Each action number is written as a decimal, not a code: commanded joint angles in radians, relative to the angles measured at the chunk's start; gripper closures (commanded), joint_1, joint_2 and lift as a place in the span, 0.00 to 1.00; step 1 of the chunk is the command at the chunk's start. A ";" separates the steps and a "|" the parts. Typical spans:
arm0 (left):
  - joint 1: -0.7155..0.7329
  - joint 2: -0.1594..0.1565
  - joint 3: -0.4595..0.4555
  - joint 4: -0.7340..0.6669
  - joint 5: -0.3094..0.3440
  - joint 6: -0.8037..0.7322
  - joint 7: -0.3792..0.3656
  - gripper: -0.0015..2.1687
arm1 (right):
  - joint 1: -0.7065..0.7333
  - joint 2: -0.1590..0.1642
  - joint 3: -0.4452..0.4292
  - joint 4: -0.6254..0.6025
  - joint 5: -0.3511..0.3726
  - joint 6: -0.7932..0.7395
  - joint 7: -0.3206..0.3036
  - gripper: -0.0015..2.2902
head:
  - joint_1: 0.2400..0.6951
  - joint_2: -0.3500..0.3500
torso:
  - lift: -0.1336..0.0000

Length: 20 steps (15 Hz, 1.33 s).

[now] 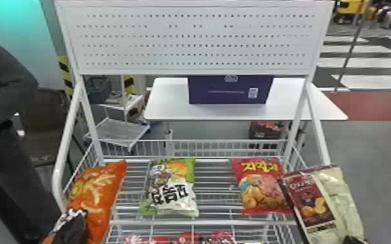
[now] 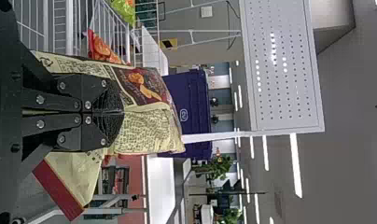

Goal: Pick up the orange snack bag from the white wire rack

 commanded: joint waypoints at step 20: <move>0.013 0.000 0.004 0.008 0.003 -0.037 -0.003 0.99 | 0.018 -0.008 -0.004 -0.014 0.001 -0.006 0.000 0.99 | 0.57 0.50 | 1.00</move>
